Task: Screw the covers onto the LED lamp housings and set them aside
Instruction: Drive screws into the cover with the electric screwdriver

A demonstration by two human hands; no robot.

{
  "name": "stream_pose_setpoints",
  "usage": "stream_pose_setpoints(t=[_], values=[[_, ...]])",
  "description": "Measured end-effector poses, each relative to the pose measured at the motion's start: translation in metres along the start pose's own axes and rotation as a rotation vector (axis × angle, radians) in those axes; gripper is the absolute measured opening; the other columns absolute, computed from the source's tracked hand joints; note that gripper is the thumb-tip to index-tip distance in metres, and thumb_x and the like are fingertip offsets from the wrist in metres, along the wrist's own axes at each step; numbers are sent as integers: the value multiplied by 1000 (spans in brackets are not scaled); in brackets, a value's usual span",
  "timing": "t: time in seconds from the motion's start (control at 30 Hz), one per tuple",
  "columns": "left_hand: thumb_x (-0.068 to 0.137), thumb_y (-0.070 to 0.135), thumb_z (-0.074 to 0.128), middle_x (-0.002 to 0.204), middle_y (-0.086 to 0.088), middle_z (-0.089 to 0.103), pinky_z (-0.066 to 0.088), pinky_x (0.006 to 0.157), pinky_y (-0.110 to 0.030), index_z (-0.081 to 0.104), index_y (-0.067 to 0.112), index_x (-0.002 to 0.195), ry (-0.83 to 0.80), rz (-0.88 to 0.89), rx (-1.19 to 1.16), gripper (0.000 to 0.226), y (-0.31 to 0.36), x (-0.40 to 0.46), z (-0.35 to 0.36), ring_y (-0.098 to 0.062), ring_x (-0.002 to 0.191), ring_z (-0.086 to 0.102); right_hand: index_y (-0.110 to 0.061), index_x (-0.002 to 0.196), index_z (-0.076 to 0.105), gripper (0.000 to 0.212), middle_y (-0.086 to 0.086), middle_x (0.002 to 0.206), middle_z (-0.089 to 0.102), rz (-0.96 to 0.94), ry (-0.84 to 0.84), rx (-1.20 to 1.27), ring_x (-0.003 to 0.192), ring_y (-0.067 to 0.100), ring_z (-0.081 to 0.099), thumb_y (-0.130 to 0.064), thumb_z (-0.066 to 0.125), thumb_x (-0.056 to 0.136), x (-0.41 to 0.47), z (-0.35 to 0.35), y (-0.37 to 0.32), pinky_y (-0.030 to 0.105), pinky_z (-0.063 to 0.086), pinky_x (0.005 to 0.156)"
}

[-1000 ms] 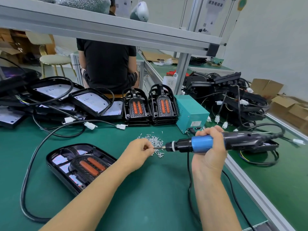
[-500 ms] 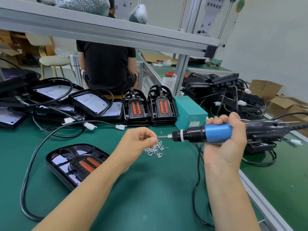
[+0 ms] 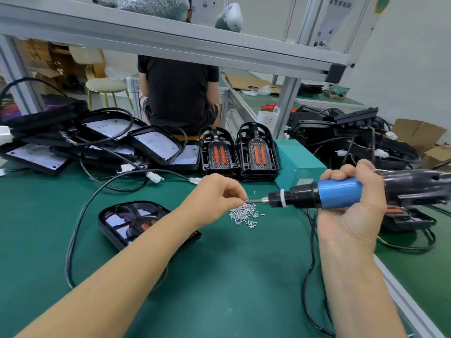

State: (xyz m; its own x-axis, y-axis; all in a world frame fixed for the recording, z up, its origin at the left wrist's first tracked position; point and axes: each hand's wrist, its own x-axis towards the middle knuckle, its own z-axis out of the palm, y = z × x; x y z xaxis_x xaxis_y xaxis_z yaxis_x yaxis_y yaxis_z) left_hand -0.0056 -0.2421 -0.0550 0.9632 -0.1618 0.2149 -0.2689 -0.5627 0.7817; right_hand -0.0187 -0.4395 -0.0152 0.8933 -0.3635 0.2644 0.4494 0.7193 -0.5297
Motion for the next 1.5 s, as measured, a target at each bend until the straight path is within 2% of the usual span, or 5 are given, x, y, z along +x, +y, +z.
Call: stream_pose_setpoints(t=[0.23, 0.53, 0.97, 1.17, 1.5], values=[[85, 7, 63, 91, 4, 70, 43, 70, -25, 73, 18, 93, -231, -157, 543, 16, -29, 6, -9, -11, 77, 51, -20, 88, 54, 5, -10, 68, 54, 93, -11, 91, 59, 5, 53, -15, 54, 87, -16, -1, 22, 24, 49, 76], [79, 9, 60, 61, 1, 48, 29, 79, -35, 51, 18, 60, -304, -230, 726, 23, -32, 0, -16, -22, 64, 43, -19, 88, 56, 4, -9, 67, 56, 255, -47, 124, 57, 6, 54, -17, 52, 90, -43, 23, 48, 24, 51, 76], [88, 24, 63, 120, 13, 47, 33, 98, -24, 56, 31, 114, 962, -441, -142, 28, -72, -122, -65, -6, 120, 41, -18, 90, 54, 15, -6, 65, 53, 337, -279, -30, 58, 8, 51, -12, 56, 77, -77, 49, 77, 25, 51, 71], [86, 25, 68, 143, -15, 43, 32, 111, -45, 23, -1, 145, 867, -720, -970, 79, -83, -129, -47, -31, 127, 46, -18, 92, 52, 19, -5, 62, 52, 317, -375, -128, 56, 10, 49, -9, 55, 76, -86, 57, 82, 27, 47, 70], [92, 10, 57, 113, -14, 69, 51, 91, -49, 58, 3, 121, 777, -653, -1261, 30, -80, -116, -32, -31, 103, 66, -16, 88, 50, 17, -1, 64, 51, 318, -414, -192, 58, 13, 47, -6, 56, 76, -90, 57, 87, 30, 48, 72]])
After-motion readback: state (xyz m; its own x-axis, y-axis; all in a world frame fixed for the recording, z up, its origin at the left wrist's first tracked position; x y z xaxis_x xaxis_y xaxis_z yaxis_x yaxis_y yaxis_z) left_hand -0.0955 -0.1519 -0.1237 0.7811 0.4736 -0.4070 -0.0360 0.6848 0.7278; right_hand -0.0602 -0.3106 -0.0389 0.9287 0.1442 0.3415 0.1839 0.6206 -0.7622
